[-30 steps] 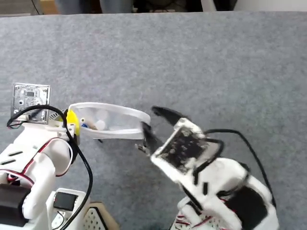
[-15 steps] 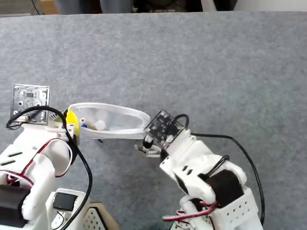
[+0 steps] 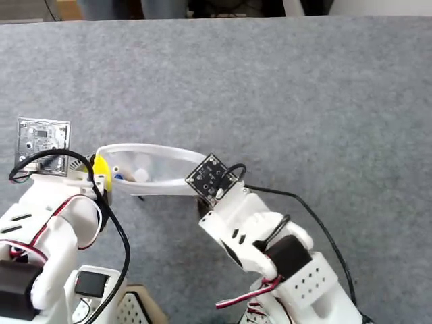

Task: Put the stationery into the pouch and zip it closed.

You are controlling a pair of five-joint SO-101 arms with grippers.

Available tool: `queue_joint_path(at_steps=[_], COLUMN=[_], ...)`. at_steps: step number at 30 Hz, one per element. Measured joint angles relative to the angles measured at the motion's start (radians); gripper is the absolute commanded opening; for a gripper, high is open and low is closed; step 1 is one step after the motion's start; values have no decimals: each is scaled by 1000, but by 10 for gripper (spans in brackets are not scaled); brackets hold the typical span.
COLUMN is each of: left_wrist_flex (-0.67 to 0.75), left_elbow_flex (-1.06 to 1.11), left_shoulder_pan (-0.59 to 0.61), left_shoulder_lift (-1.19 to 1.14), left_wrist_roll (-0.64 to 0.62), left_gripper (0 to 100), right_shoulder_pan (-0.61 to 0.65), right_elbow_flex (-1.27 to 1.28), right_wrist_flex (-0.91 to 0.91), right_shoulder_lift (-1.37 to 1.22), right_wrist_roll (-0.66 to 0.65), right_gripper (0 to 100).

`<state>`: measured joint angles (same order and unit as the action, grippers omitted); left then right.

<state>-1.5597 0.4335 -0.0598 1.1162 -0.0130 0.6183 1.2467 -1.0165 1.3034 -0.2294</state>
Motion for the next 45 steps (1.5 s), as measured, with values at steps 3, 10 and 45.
queue_joint_path(at_steps=[3, 10, 45], left_wrist_flex=[0, 0, 2], left_elbow_flex=[0, 0, 14], left_shoulder_pan=[0, 0, 0], left_shoulder_lift=[0, 0, 2], left_wrist_roll=[0, 0, 2], left_gripper=[28, 28, 28], right_shoulder_pan=[0, -5, -2], right_elbow_flex=[15, 17, -629], right_wrist_flex=[25, 32, -54], right_shoulder_lift=[-2, -2, -9], right_wrist_roll=[5, 5, 2], right_gripper=[126, 28, 12])
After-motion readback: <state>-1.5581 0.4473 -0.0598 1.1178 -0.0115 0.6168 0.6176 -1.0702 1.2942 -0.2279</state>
